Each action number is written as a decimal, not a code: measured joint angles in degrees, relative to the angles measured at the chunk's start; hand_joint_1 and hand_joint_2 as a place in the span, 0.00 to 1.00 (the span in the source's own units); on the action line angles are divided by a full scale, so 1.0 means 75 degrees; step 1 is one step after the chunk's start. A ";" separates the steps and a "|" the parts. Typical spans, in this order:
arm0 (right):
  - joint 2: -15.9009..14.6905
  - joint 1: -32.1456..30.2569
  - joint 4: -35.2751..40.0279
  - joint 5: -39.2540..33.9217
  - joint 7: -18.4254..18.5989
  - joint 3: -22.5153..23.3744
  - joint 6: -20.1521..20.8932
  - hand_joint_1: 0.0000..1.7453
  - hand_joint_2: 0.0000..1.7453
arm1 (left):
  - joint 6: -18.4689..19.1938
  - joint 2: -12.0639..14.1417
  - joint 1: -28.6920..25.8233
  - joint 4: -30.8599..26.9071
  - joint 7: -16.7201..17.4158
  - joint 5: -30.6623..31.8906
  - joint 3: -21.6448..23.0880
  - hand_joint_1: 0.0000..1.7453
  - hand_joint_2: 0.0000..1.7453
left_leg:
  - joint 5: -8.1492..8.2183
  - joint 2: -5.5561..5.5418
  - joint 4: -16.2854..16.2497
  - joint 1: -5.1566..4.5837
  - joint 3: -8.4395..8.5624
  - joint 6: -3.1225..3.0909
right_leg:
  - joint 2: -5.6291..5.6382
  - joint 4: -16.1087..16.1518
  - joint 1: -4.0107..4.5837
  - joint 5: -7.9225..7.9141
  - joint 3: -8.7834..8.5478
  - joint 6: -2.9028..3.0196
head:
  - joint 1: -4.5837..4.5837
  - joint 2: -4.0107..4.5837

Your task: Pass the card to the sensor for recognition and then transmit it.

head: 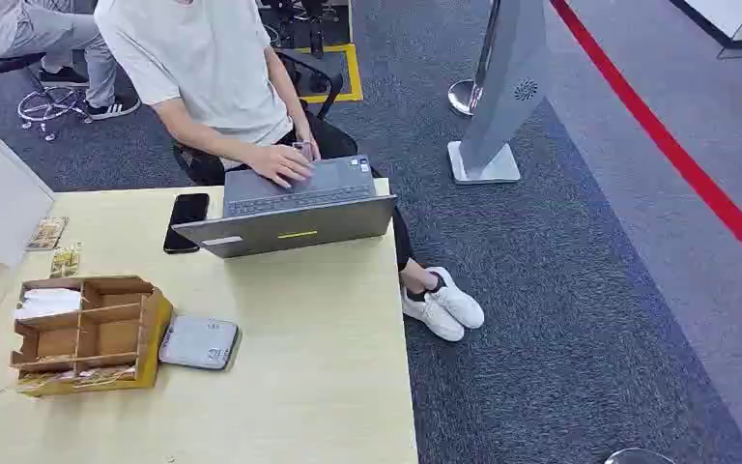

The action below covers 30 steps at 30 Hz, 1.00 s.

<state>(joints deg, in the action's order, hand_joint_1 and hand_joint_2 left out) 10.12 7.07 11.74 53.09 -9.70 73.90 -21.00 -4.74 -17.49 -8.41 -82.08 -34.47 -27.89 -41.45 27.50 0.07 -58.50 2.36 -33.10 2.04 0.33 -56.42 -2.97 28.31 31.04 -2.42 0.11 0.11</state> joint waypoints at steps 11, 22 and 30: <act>0.0003 0.0146 -0.0064 0.1049 0.0650 -0.0125 0.0055 0.00 1.00 | -0.2046 0.0224 0.0866 -0.2586 -0.0324 0.4399 0.2003 0.00 1.00 | -0.0001 0.0001 -0.0002 0.0000 0.0006 0.0001 | 0.0002 0.0000 0.0000 -0.0003 -0.0003 0.0002 | 0.0003 0.0000; 0.0006 0.0218 -0.0088 0.1513 0.0939 -0.0210 0.0128 0.00 1.00 | -0.2446 0.0752 0.2152 -0.1929 0.0448 0.6795 0.2755 0.00 1.00 | -0.0003 0.0003 -0.0007 0.0000 0.0007 0.0003 | 0.0008 0.0000 0.0000 -0.0006 0.0000 0.0003 | 0.0006 0.0000; 0.0006 0.0251 -0.0091 0.1874 0.1133 -0.0297 0.0195 0.00 1.00 | -0.2659 0.1218 0.3129 -0.1008 0.1203 0.8395 0.3451 0.00 1.00 | -0.0003 0.0003 -0.0008 0.0000 0.0007 0.0003 | 0.0008 0.0000 0.0000 -0.0006 0.0000 0.0003 | 0.0003 0.0000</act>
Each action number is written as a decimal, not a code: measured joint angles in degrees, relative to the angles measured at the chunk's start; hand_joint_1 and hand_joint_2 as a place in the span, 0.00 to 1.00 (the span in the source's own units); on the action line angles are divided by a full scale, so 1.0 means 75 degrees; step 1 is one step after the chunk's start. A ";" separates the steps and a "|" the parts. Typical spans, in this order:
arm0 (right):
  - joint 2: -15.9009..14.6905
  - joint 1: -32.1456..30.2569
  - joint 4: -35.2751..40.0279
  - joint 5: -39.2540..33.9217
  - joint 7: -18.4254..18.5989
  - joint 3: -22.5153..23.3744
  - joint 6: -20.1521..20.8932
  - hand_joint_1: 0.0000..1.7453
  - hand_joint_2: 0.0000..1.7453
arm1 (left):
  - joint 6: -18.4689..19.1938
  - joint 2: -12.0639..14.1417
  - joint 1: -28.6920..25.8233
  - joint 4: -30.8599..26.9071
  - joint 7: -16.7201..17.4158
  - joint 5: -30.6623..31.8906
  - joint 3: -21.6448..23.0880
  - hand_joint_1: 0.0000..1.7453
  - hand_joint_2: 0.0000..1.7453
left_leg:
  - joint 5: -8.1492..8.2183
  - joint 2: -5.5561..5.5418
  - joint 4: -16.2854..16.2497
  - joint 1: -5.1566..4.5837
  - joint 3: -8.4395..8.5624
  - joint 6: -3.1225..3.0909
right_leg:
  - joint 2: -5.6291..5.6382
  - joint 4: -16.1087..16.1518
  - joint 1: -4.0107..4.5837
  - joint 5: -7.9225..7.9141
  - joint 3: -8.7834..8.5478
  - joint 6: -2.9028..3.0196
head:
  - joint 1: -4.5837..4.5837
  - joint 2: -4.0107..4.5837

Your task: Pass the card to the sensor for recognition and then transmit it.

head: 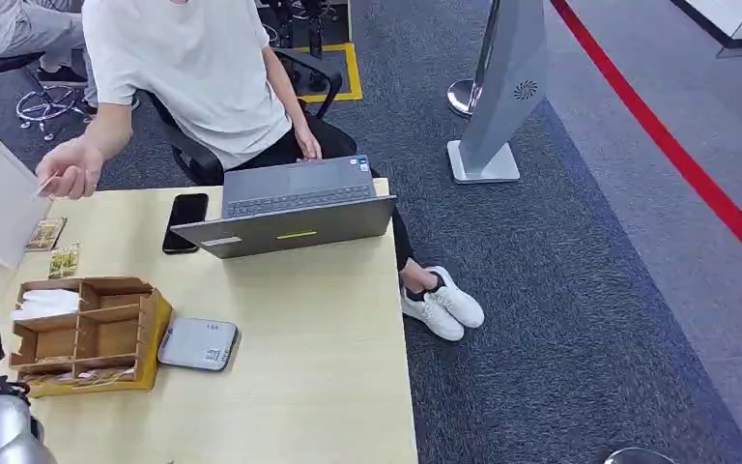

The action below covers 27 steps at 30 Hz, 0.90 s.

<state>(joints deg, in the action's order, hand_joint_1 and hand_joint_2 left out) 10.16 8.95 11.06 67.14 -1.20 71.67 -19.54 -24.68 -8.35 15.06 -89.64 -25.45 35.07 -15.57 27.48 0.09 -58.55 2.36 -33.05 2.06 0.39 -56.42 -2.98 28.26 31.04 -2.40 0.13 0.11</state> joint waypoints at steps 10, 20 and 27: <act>0.0000 0.0020 -0.0006 0.0405 0.0233 -0.0052 0.0125 0.00 1.00 | -0.0227 0.0578 0.1148 0.1155 0.0936 0.1884 0.0878 0.00 1.00 | 0.0000 0.0007 -0.0002 0.0000 0.0000 0.0000 | 0.0009 -0.0001 0.0000 -0.0005 0.0002 0.0004 | 0.0000 0.0000; 0.0000 0.0059 -0.0006 0.0822 0.0539 -0.0128 0.0152 0.00 1.00 | -0.0457 0.1137 0.2340 0.2379 0.1907 0.3656 0.1790 1.00 1.00 | -0.0002 0.0010 -0.0003 0.0000 -0.0001 -0.0001 | 0.0013 -0.0002 0.0000 -0.0008 0.0006 0.0007 | 0.0000 0.0000; -0.0003 0.0083 -0.0006 0.1116 0.0746 -0.0169 0.0262 0.00 1.00 | -0.0481 0.1475 0.3246 0.3335 0.2551 0.4635 0.2595 1.00 1.00 | -0.0003 0.0011 -0.0004 0.0000 -0.0001 -0.0001 | 0.0014 -0.0003 0.0000 -0.0012 0.0006 0.0012 | 0.0000 0.0000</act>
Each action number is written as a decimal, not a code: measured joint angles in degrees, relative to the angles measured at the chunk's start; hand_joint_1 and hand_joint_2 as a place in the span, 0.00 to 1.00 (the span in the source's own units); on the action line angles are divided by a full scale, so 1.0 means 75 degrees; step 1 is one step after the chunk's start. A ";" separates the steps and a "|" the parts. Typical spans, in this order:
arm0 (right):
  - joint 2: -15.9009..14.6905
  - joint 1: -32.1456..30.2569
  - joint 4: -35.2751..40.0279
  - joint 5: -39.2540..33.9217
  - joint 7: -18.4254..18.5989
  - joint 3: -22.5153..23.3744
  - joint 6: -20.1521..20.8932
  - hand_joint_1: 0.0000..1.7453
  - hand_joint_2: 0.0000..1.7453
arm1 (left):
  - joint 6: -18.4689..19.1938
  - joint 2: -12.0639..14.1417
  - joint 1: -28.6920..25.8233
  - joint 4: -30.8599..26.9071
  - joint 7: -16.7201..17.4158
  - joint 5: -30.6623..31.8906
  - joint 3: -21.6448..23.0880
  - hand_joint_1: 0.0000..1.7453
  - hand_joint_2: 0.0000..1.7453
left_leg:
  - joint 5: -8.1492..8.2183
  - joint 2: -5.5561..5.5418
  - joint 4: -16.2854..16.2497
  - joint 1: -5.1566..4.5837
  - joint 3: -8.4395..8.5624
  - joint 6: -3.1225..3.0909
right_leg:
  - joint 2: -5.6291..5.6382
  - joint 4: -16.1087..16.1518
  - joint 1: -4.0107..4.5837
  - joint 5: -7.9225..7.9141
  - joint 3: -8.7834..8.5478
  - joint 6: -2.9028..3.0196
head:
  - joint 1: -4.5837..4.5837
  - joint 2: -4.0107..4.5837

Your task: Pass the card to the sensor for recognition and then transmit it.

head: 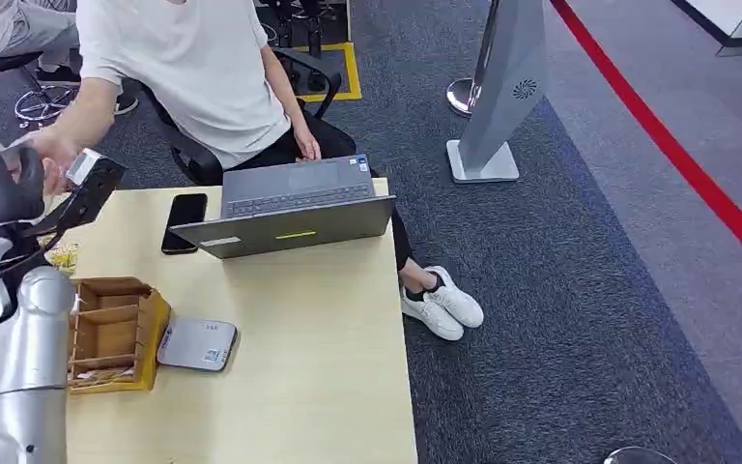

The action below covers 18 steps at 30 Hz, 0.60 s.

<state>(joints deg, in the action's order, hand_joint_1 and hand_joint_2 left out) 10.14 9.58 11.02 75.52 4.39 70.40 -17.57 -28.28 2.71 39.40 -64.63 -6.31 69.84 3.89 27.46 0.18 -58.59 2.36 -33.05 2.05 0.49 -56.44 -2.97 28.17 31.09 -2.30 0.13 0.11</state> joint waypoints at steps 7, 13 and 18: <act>0.0000 0.0006 0.0000 0.0256 0.0180 0.0000 0.0015 0.00 1.00 | 0.0189 0.0201 0.0606 0.0710 0.0405 0.0425 0.0640 1.00 1.00 | 0.0000 0.0003 0.0000 0.0000 -0.0001 0.0000 | 0.0003 -0.0001 0.0000 0.0000 0.0000 0.0000 | 0.0000 0.0000; 0.0000 0.0005 0.0000 0.0259 0.0218 0.0000 0.0015 0.00 1.00 | 0.0169 0.0265 0.0776 0.0958 0.0405 0.0367 0.0839 1.00 1.00 | 0.0000 0.0003 0.0000 0.0000 -0.0001 0.0000 | 0.0003 -0.0001 0.0000 0.0000 0.0000 0.0001 | 0.0000 0.0000; 0.0000 0.0005 0.0000 0.0259 0.0218 0.0000 0.0015 0.00 1.00 | 0.0102 0.0283 0.0785 0.1063 0.0402 0.0247 0.0891 1.00 1.00 | 0.0000 0.0003 0.0000 0.0000 -0.0001 0.0000 | 0.0003 -0.0001 0.0000 0.0000 -0.0001 0.0000 | 0.0003 0.0000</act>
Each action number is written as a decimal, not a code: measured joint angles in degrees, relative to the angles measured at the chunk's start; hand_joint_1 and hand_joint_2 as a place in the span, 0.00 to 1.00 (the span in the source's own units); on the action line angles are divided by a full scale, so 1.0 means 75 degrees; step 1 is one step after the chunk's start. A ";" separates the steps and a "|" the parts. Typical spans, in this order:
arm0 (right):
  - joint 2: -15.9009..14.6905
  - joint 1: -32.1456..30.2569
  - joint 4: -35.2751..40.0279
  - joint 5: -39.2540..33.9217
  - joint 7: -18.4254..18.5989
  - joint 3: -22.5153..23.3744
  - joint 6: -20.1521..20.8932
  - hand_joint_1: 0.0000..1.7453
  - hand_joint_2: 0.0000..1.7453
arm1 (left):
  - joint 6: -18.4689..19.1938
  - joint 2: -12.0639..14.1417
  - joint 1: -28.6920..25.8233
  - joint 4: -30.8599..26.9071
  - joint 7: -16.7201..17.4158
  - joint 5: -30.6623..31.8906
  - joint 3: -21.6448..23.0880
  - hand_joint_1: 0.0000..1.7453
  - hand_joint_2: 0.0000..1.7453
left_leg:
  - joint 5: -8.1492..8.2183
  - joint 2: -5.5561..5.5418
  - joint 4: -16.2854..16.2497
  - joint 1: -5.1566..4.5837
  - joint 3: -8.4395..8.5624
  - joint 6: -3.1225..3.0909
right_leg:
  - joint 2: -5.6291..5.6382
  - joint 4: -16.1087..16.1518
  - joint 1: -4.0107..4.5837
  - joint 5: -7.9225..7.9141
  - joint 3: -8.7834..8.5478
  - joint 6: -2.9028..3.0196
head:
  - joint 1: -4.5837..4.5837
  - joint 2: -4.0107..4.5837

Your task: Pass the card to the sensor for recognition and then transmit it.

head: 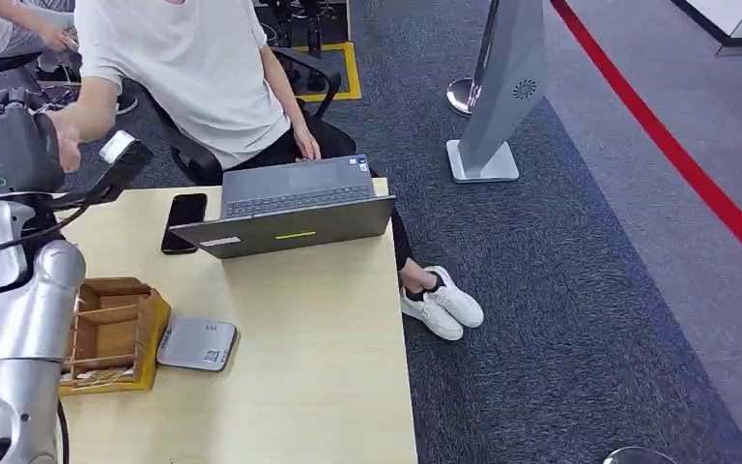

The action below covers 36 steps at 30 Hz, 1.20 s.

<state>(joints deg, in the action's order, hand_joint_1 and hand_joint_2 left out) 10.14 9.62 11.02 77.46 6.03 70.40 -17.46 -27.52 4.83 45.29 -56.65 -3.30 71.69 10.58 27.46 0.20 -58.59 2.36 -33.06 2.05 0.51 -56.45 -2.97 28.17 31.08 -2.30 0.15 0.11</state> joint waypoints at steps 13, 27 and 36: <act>0.0000 -0.0001 0.0000 -0.0006 0.0000 0.0000 -0.0003 0.00 1.00 | -0.0353 -0.0015 -0.0240 0.0038 -0.0131 -0.0064 0.0157 1.00 1.00 | 0.0000 -0.0001 0.0000 -0.0001 -0.0001 0.0000 | -0.0001 0.0000 0.0000 0.0000 0.0000 0.0000 | -0.0003 0.0000; -0.0026 -0.0264 0.0000 -0.0732 -0.0227 0.0513 -0.0251 0.00 1.00 | -0.0694 -0.0029 -0.3893 -0.4251 -0.0603 -0.0340 0.1197 1.00 1.00 | 0.0027 0.0015 0.0000 -0.0006 -0.0008 -0.0013 | 0.0008 0.0009 -0.0004 0.0021 0.0007 -0.0018 | -0.0006 0.0000; -0.0041 -0.0270 0.0000 -0.0749 -0.0230 0.0734 -0.0291 0.00 1.00 | -0.0478 0.0169 -0.4869 -0.5103 -0.0740 -0.0682 0.1577 1.00 1.00 | 0.0021 0.0014 0.0001 -0.0005 -0.0006 -0.0014 | 0.0003 0.0008 -0.0003 0.0017 0.0002 -0.0017 | 0.0000 0.0000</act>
<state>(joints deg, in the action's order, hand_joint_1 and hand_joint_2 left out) 9.84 7.59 11.02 71.84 4.31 75.91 -19.65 -31.10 6.10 8.77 -94.92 -8.85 66.58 22.40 27.62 0.30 -58.58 2.33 -33.10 1.94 0.53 -56.40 -2.99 28.30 31.10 -2.43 0.15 0.11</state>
